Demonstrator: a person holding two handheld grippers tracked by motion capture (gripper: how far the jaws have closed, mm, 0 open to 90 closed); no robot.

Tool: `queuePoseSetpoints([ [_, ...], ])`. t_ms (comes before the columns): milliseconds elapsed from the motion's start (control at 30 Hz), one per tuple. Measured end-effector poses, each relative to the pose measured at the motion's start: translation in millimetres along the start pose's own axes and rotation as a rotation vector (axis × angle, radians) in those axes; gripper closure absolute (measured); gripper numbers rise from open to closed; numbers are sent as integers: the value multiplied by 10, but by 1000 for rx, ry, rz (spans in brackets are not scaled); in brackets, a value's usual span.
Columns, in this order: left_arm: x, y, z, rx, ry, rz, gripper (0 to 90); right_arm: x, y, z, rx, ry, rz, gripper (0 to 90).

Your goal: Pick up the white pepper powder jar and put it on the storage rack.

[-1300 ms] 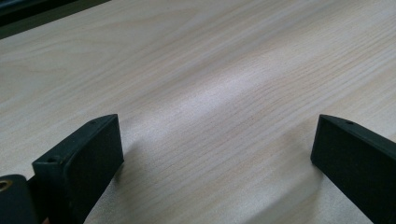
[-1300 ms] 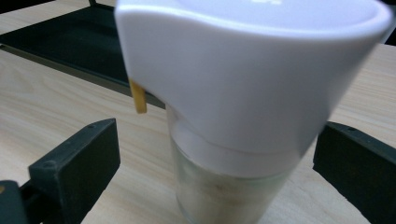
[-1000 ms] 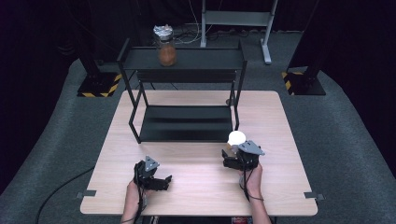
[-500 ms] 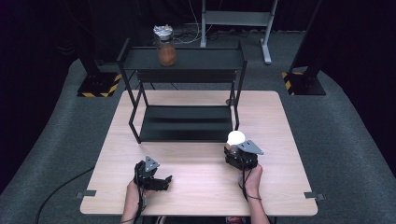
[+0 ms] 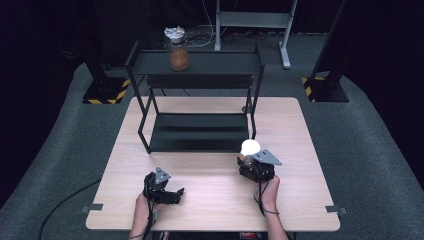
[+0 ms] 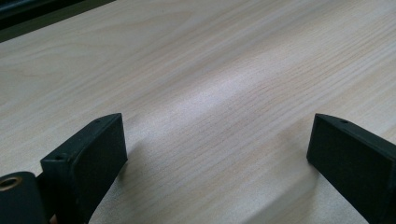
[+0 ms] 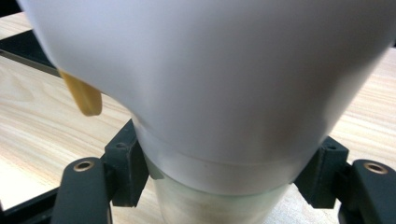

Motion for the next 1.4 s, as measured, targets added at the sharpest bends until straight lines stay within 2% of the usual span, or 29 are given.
queuePoseSetpoints([
  [400, 19, 3, 2, 1, -9, -7, 42, -20, 155, -90, -22, 24, -15, 299],
  [633, 17, 2, 3, 0, -8, -9, 41, -61, 272, -153, -37, 55, -17, 298],
  [1033, 14, 2, 1, 1, -7, -6, 42, -53, 410, -206, -56, 68, -43, 298],
  [1133, 8, -1, 0, -1, -5, -1, 43, -62, 454, -218, -63, 76, -37, 298],
  [1267, -2, -2, -3, -1, -1, 5, 45, -141, 509, -232, -83, 129, 6, 298],
  [1400, -14, -6, -4, -4, 3, 8, 45, -115, 596, -249, -90, 120, -18, 298],
])
Point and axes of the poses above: each handheld gripper's, and its own axes: z roughly forward along the jaws, y roughly out of its top, x roughly to its left, the point moved 3 cm from there along z, roughly forward along the jaws, and after that the axes turned 5 degrees about -y, right-handed, at the moved point
